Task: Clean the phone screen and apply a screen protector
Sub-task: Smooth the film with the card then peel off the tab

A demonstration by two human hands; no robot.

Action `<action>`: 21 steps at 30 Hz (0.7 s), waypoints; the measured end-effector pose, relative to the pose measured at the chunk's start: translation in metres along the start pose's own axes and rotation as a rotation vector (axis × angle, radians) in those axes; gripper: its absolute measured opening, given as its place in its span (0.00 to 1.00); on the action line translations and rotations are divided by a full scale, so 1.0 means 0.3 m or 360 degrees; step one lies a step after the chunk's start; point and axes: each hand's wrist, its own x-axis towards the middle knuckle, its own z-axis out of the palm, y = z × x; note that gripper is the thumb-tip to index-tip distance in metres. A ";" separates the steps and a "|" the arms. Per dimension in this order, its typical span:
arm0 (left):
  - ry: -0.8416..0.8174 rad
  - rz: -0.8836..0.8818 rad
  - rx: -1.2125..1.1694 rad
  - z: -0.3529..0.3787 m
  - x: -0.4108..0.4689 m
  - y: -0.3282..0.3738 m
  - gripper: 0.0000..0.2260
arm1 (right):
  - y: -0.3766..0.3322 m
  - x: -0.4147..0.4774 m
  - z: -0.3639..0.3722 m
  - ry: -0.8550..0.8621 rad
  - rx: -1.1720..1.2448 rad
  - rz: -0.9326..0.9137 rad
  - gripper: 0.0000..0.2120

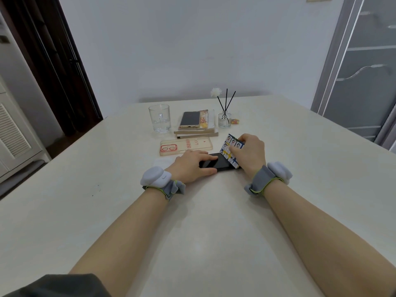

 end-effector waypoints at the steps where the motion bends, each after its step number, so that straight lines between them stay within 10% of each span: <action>1: -0.0003 -0.0001 0.0005 0.001 0.001 0.000 0.23 | -0.001 -0.002 0.001 -0.0033 -0.0010 -0.0040 0.10; 21: 0.0021 0.0009 0.0003 0.002 -0.002 0.001 0.23 | -0.005 -0.005 -0.008 -0.0076 -0.0125 -0.0307 0.07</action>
